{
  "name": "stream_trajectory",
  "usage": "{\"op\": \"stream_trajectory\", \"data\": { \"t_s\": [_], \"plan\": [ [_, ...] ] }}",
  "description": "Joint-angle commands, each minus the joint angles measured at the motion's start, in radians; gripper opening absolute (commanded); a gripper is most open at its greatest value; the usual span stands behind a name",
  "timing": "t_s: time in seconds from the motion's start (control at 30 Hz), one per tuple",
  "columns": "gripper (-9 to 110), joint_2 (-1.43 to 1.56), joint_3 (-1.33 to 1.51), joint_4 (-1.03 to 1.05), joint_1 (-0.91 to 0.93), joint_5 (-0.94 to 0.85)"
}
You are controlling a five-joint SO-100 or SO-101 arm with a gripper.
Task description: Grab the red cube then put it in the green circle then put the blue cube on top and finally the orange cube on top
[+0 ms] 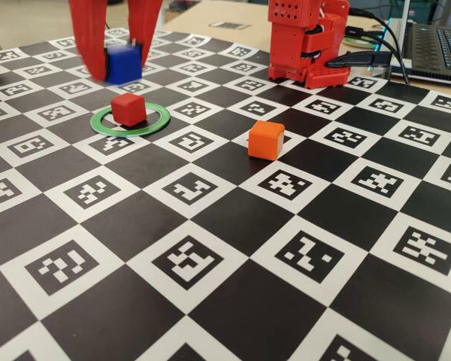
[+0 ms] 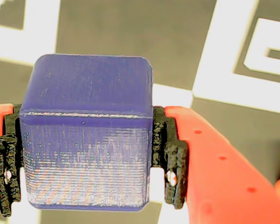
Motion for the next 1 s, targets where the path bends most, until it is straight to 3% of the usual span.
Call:
{"op": "stream_trajectory", "data": {
  "t_s": [0.0,0.37,0.97],
  "plan": [
    [5,0.242,0.005,0.044,0.089,-0.071],
    [4,0.403,0.385,-0.123,0.287,-0.190],
    [4,0.413,0.788,-0.433,0.239,-0.186]
  ]
}}
